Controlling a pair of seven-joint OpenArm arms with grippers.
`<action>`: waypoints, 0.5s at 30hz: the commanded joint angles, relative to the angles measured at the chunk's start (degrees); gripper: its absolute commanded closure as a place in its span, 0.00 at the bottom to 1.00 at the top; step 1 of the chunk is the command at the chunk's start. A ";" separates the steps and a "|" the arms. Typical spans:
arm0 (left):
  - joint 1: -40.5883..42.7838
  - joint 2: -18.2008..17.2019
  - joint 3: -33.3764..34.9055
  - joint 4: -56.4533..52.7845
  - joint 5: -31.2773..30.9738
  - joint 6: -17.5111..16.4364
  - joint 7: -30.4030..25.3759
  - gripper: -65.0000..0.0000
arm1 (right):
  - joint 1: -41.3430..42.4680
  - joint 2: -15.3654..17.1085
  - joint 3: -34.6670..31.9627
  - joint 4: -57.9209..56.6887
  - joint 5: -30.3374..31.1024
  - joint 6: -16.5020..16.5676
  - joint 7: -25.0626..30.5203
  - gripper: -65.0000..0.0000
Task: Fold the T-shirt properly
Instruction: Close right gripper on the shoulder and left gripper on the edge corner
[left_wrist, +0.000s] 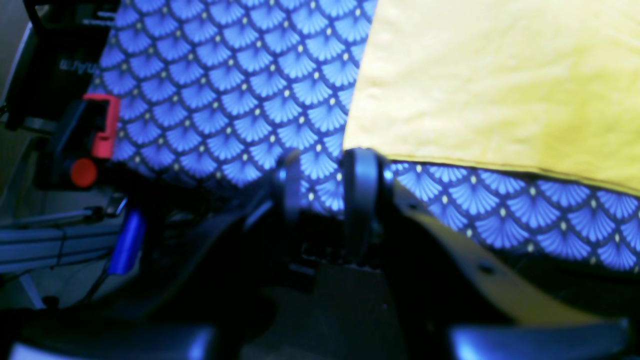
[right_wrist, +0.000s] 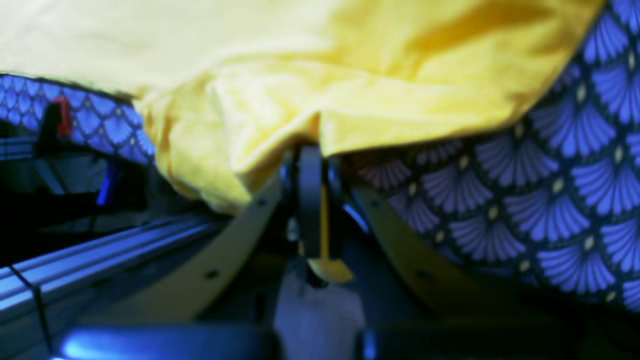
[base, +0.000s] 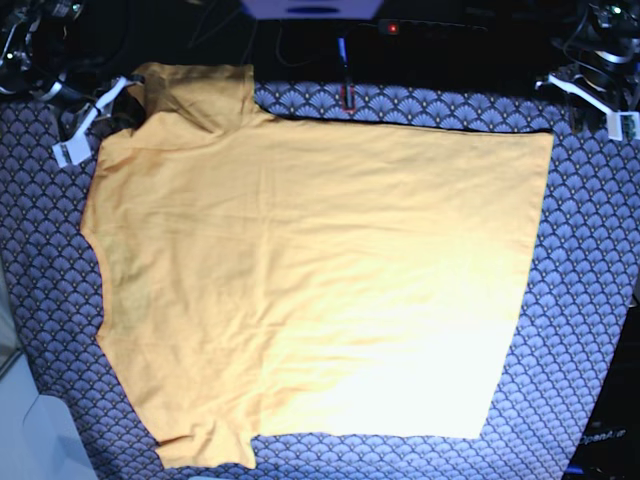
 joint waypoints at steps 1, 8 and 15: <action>0.18 -0.67 -0.50 0.97 -0.51 0.02 -1.24 0.69 | -0.41 0.74 0.33 0.83 0.86 0.34 0.49 1.00; 0.18 -0.67 -0.50 0.26 -0.69 -0.07 -1.77 0.51 | -0.41 0.74 0.33 0.83 0.86 0.34 0.49 1.00; -8.61 -4.01 -0.50 -15.12 -0.51 -5.83 -1.77 0.51 | -0.41 0.74 0.15 0.83 0.86 0.34 0.49 1.00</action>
